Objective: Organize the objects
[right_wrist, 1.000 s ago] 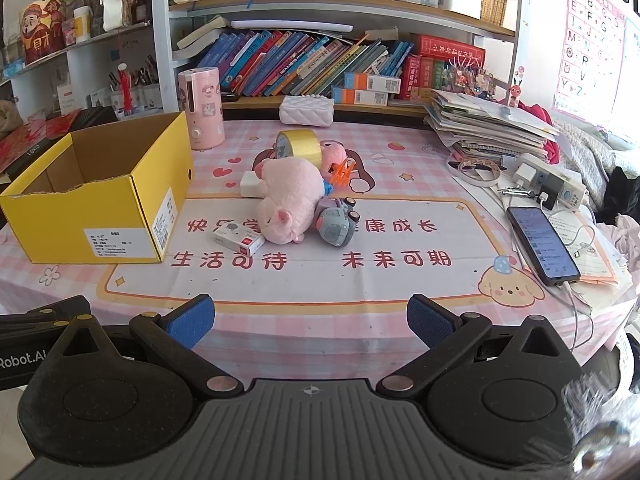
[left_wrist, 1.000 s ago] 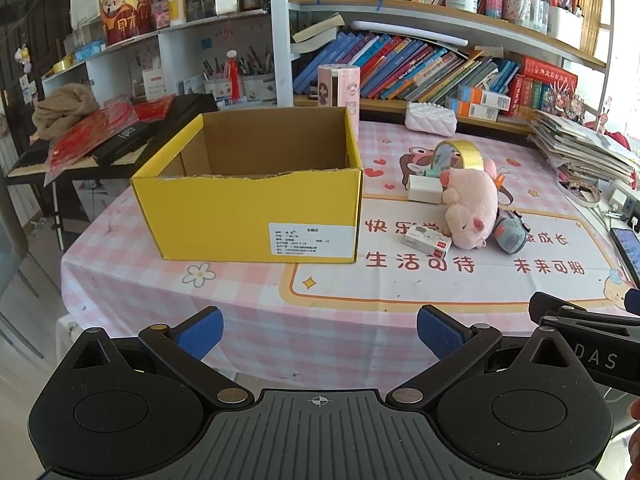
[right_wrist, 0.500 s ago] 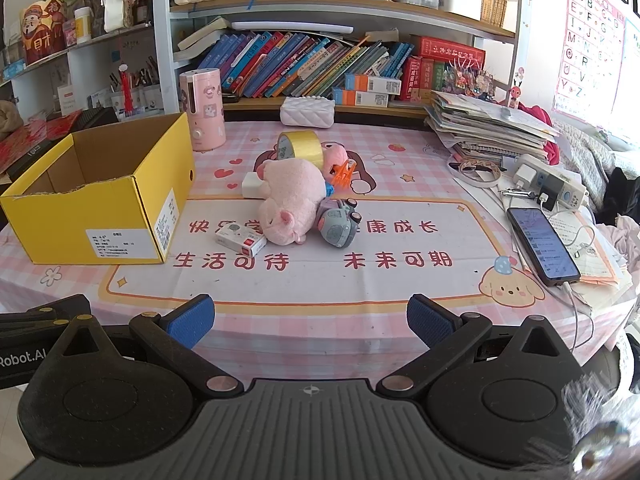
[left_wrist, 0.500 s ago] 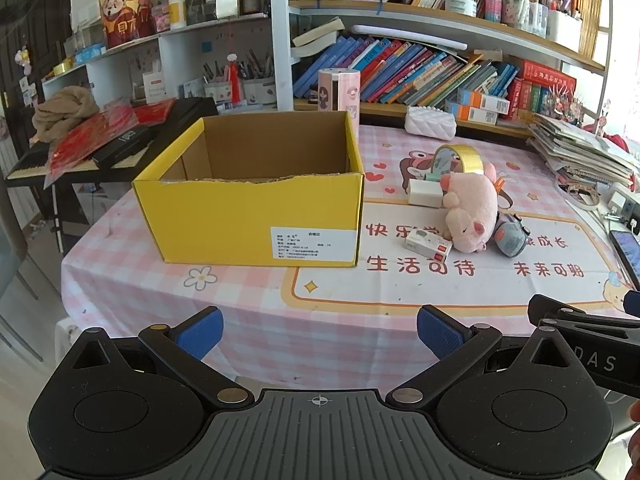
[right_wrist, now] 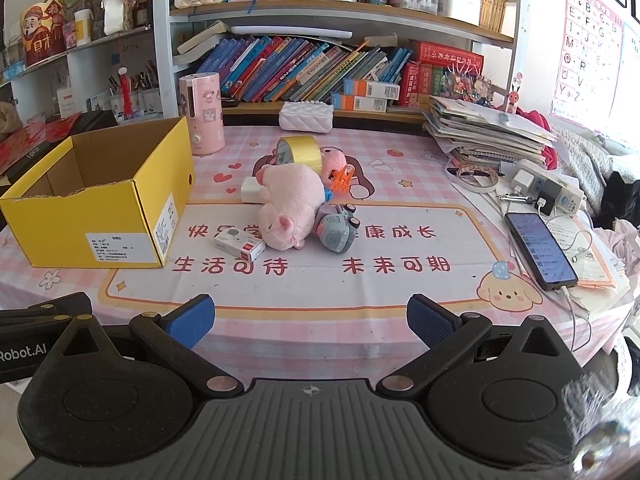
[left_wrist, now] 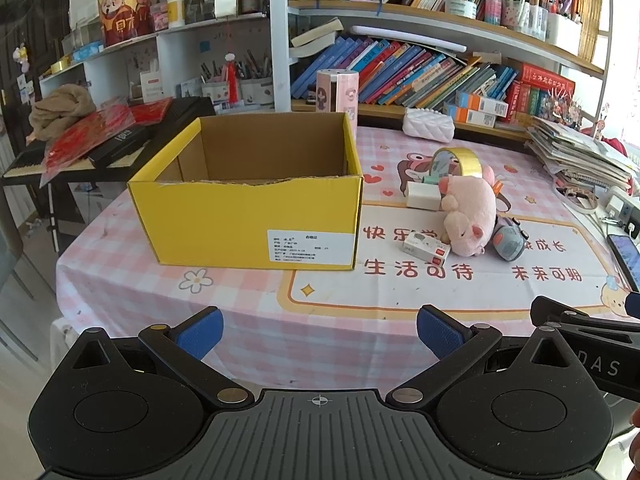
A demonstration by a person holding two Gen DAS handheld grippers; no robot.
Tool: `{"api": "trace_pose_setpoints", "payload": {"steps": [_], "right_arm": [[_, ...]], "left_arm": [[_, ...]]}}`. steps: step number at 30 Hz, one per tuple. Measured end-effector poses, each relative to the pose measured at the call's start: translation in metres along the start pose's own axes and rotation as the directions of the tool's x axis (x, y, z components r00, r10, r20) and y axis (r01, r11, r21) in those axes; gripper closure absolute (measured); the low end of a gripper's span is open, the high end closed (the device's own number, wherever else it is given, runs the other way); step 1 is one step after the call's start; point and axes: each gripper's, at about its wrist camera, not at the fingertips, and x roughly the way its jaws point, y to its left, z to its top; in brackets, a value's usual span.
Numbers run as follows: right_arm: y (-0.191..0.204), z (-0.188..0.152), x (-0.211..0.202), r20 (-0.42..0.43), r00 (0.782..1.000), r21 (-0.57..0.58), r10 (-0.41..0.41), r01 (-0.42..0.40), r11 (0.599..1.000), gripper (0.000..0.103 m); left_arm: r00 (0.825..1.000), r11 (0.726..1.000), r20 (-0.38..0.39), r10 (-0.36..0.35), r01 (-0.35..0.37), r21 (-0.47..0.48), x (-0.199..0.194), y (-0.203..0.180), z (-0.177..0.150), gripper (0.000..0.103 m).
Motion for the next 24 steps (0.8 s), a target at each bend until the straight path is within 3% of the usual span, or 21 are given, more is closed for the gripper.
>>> {"api": "trace_pose_setpoints", "payload": {"steps": [18, 24], "right_arm": [[-0.022, 0.010, 0.029, -0.021, 1.000, -0.011, 0.015, -0.016, 1.000, 0.000], [-0.036, 0.020, 0.046, -0.042, 0.997, -0.008, 0.060, -0.060, 0.998, 0.000]], "left_arm": [[1.000, 1.000, -0.002, -0.024, 0.024, 0.003, 0.022, -0.025, 0.017, 0.000], [0.999, 0.998, -0.031, -0.028, 0.027, -0.059, 0.034, -0.032, 0.022, 0.000]]}}
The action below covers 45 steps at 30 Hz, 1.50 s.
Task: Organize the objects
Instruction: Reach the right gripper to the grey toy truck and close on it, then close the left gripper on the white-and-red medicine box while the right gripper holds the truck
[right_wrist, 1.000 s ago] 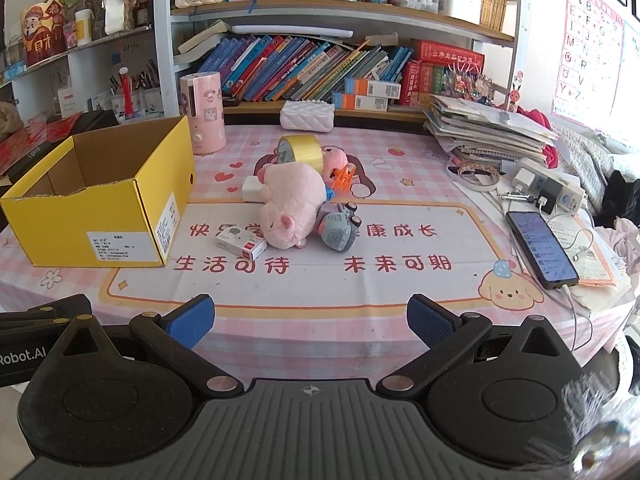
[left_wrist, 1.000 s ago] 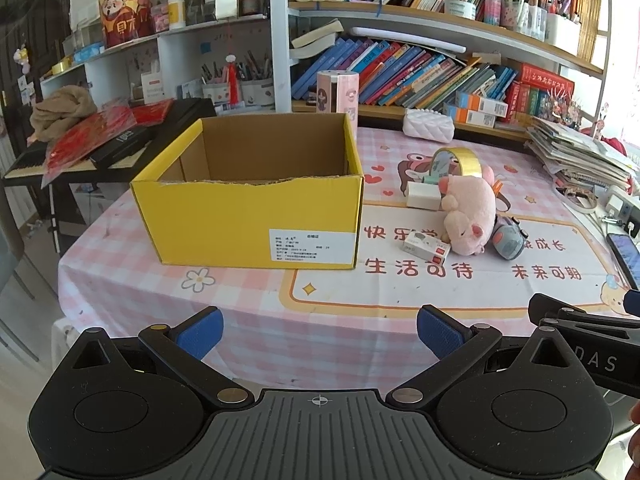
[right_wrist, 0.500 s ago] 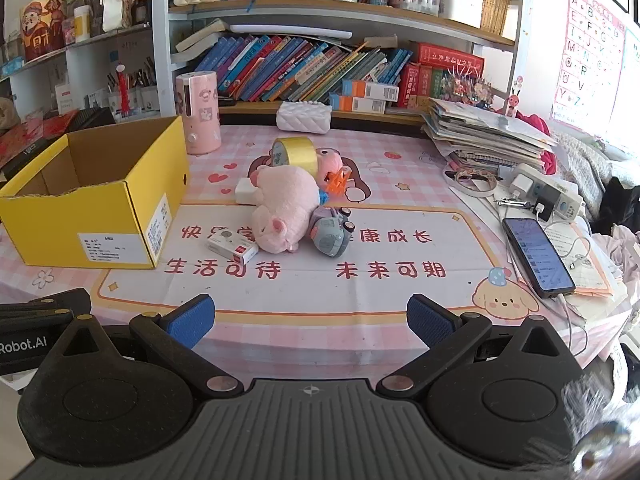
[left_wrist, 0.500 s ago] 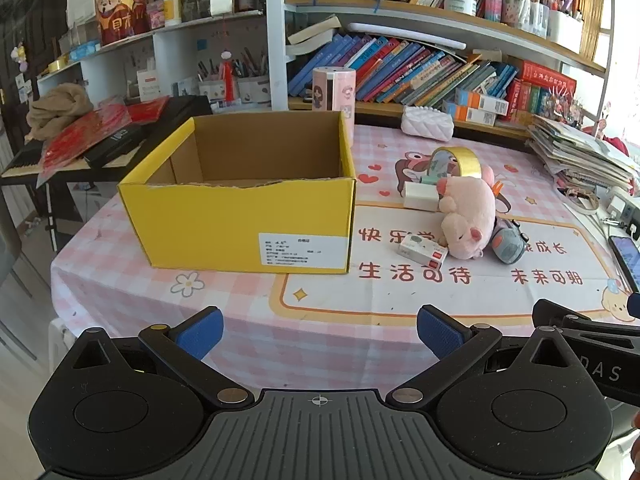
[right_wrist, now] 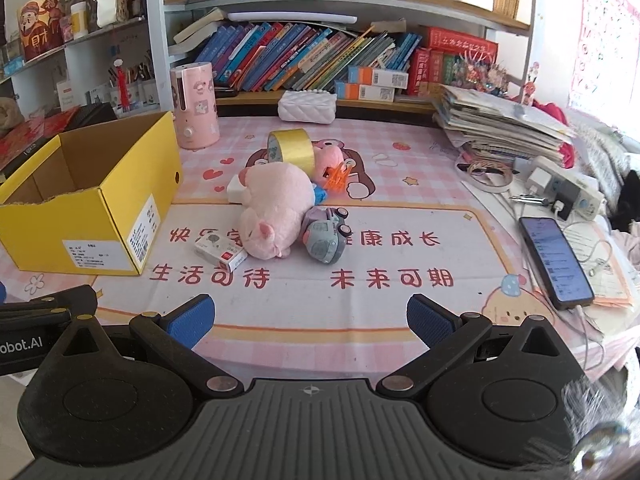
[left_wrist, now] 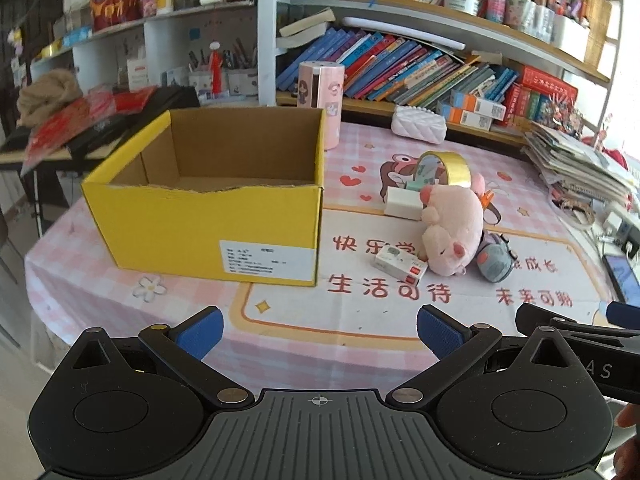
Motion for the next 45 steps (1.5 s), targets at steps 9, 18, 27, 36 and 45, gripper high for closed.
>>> {"api": "trace_pose_setpoints", "payload": {"steps": [9, 18, 27, 36, 45], "right_arm": [[-0.023, 0.021, 0.031, -0.018, 1.000, -0.025, 0.015, -0.016, 1.000, 0.000], [-0.037, 0.040, 0.068, -0.031, 0.994, -0.104, 0.110, -0.112, 0.988, 0.006], [-0.048, 0.061, 0.132, -0.121, 0.982, -0.062, 0.147, -0.156, 0.986, 0.029], [-0.048, 0.066, 0.182, -0.227, 0.946, -0.041, 0.231, -0.246, 0.968, 0.052], [-0.073, 0.074, 0.157, -0.164, 0.952, -0.069, 0.257, -0.271, 0.960, 0.061]], "left_arm": [[0.998, 0.998, -0.014, 0.059, -0.059, 0.011, 0.020, -0.021, 0.007, 0.000], [0.996, 0.997, -0.025, 0.081, -0.081, -0.016, 0.045, -0.045, 0.014, 0.000], [0.995, 0.996, -0.060, 0.085, -0.086, -0.023, 0.063, -0.056, 0.020, 0.000], [0.990, 0.997, -0.124, 0.070, -0.065, 0.047, 0.086, -0.077, 0.024, 0.003], [0.984, 0.996, -0.170, 0.055, -0.043, 0.075, 0.128, -0.097, 0.029, 0.016]]}}
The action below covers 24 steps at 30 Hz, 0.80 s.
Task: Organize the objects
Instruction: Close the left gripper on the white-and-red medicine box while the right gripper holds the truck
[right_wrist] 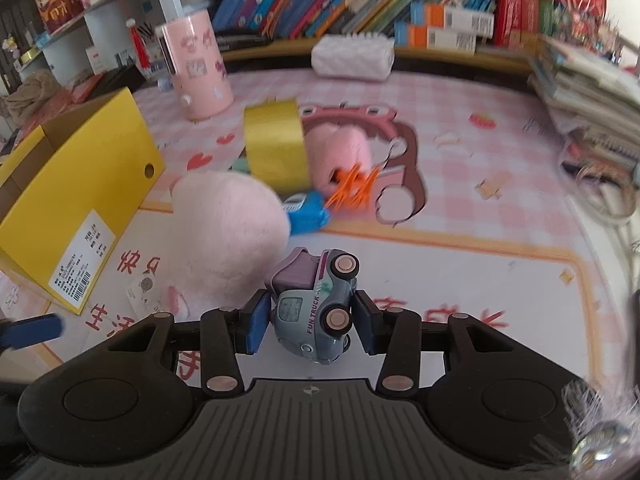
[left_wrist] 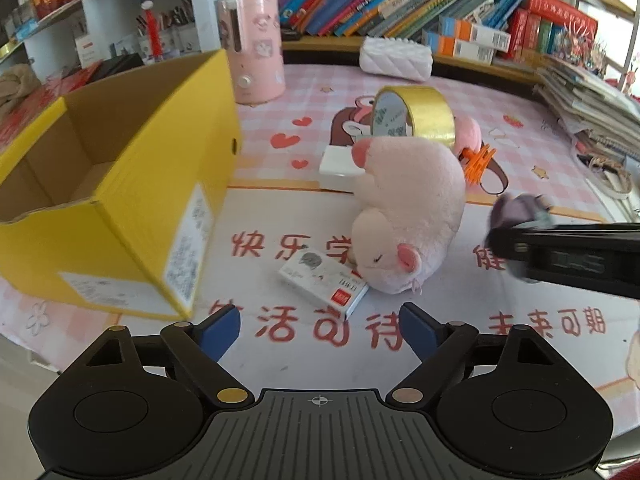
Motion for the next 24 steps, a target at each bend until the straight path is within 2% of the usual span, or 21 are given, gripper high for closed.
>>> {"api": "trace_pose_setpoints", "payload": {"steps": [7, 11, 17, 19, 24], "right_arm": [[0.002, 0.000, -0.017, 0.052, 0.998, -0.099, 0.039, -0.034, 0.995, 0.061], [-0.002, 0.001, -0.019, 0.053, 0.997, -0.104, 0.052, -0.046, 0.993, 0.061], [-0.008, 0.001, -0.015, 0.034, 0.998, -0.082, 0.049, -0.046, 0.996, 0.061], [-0.008, 0.001, -0.014, 0.032, 0.998, -0.082, 0.052, -0.050, 0.995, 0.061], [-0.009, 0.001, -0.015, 0.032, 0.998, -0.083, 0.052, -0.049, 0.995, 0.061]], "left_arm": [[0.999, 1.000, -0.031, 0.025, -0.024, 0.014, 0.030, -0.002, 0.011, 0.019], [0.999, 1.000, -0.031, 0.017, -0.017, -0.004, 0.037, 0.002, 0.014, 0.019], [1.000, 1.000, -0.014, -0.011, 0.011, -0.007, 0.039, 0.002, 0.017, 0.032], [1.000, 1.000, -0.007, -0.021, 0.021, 0.002, 0.038, 0.001, 0.016, 0.043], [1.000, 1.000, -0.017, -0.021, 0.021, -0.001, 0.037, 0.000, 0.018, 0.044]]}}
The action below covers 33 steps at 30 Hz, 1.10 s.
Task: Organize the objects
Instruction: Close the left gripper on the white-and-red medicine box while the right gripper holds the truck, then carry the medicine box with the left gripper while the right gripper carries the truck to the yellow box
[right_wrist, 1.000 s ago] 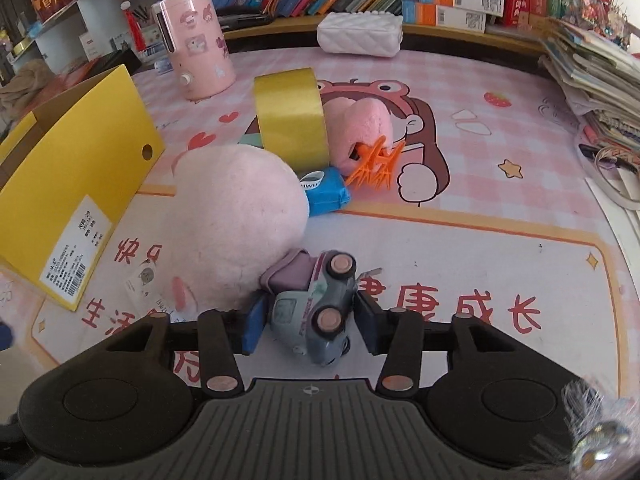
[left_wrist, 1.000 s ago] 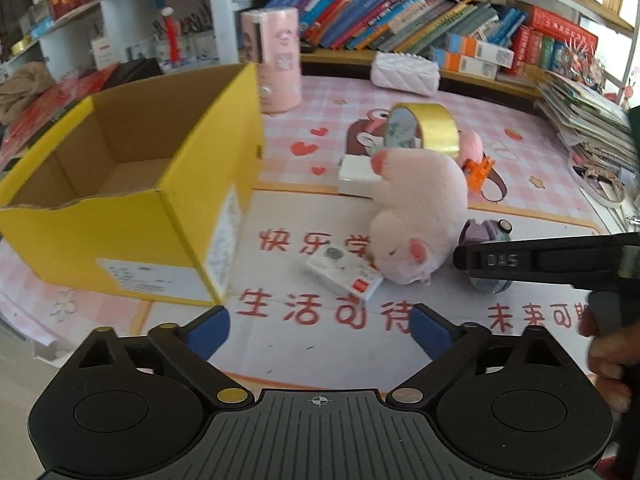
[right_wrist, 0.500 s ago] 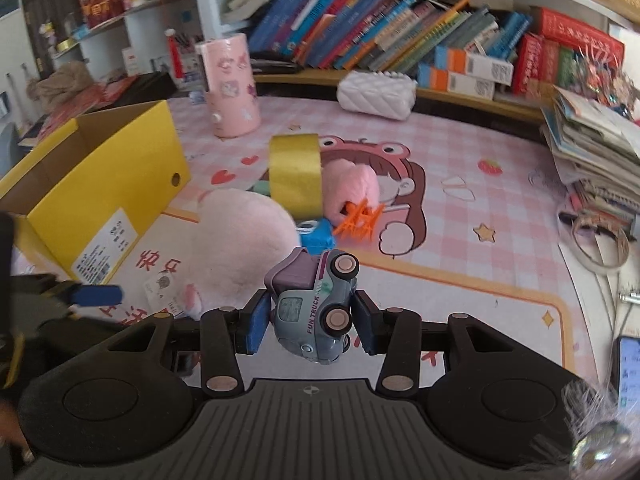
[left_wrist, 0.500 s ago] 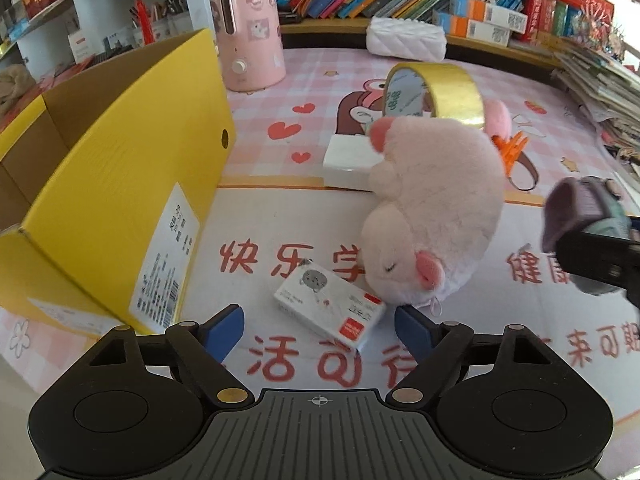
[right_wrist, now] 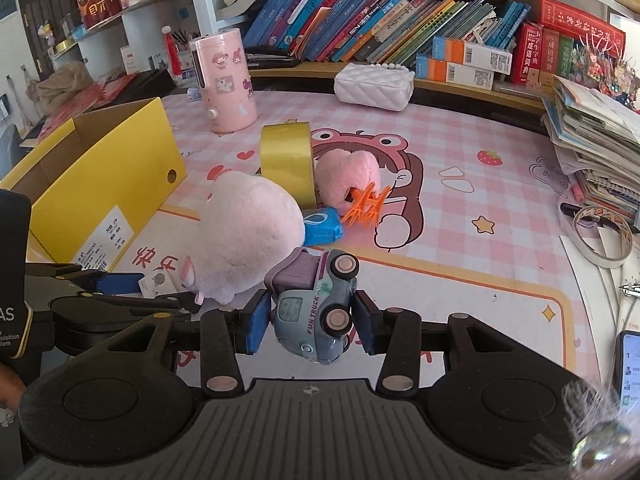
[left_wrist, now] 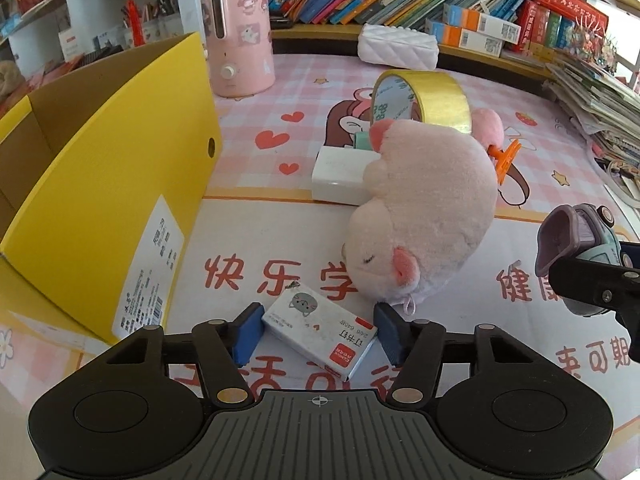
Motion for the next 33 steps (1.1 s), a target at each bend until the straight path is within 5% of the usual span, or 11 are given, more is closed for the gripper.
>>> {"api": "trace_pose_setpoints", "payload": {"steps": [22, 33], "right_arm": [[0.006, -0.009, -0.006, -0.013, 1.000, 0.048, 0.005, -0.004, 0.999, 0.061], [0.040, -0.019, -0.029, 0.010, 0.999, 0.042, -0.043, 0.043, 0.998, 0.061]], "left_arm": [[0.997, 0.999, 0.066, -0.030, 0.032, -0.042, -0.054, 0.004, -0.016, 0.044], [0.986, 0.995, 0.136, -0.091, 0.095, -0.022, -0.088, 0.029, -0.031, 0.044]]}}
